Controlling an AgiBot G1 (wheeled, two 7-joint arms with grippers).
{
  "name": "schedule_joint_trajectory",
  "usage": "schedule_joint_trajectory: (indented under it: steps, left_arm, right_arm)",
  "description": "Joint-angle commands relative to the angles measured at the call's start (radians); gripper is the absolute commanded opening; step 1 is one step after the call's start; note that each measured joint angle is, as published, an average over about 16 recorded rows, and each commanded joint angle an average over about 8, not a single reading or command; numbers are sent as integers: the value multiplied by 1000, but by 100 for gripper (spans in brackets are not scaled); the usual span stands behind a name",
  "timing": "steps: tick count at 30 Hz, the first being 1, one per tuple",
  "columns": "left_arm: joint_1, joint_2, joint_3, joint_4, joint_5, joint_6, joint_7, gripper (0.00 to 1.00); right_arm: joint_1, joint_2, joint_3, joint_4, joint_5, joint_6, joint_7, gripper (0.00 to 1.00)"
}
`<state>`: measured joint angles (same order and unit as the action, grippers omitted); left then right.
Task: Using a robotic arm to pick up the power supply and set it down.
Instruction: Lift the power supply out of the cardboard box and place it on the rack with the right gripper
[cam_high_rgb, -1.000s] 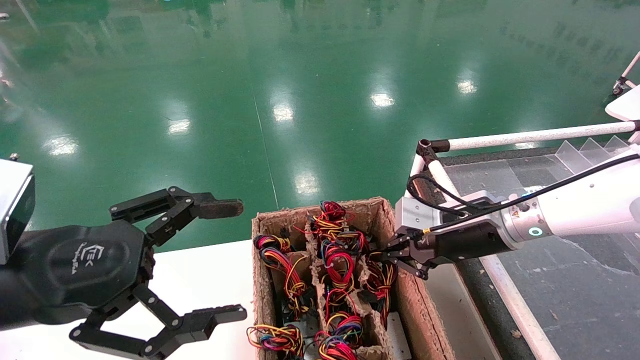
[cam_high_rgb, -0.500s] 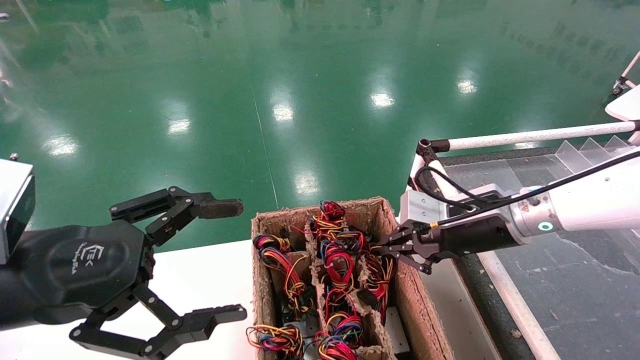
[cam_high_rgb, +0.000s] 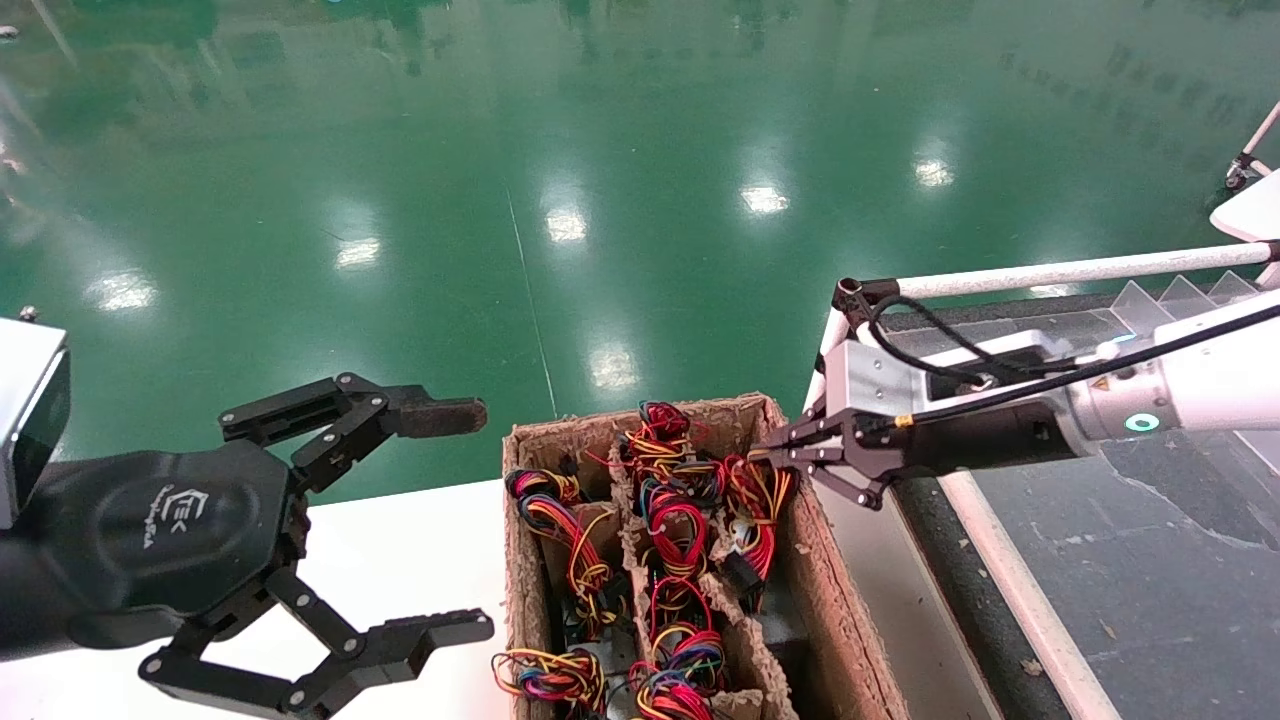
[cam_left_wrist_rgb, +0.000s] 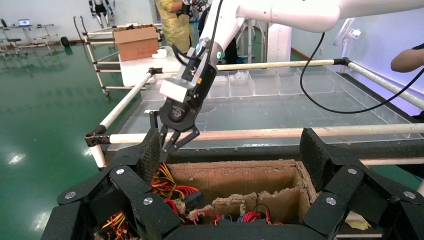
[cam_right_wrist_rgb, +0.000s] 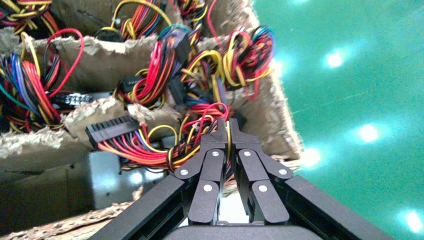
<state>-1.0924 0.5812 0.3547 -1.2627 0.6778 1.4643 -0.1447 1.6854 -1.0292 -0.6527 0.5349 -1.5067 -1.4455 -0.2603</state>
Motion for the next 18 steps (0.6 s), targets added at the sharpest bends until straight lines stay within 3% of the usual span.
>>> schedule_joint_trajectory:
  steps: [1, 11, 18]
  left_arm:
    - [0, 0, 0, 0, 0, 0, 0, 100]
    - [0, 0, 0, 0, 0, 0, 0, 100]
    - [0, 0, 0, 0, 0, 0, 0, 100]
  right_arm:
    - [-7, 16, 7, 42, 9, 1, 11, 0]
    - [-79, 96, 65, 285, 66, 89, 120, 0]
    - [-124, 126, 113, 388, 107, 178, 170, 0]
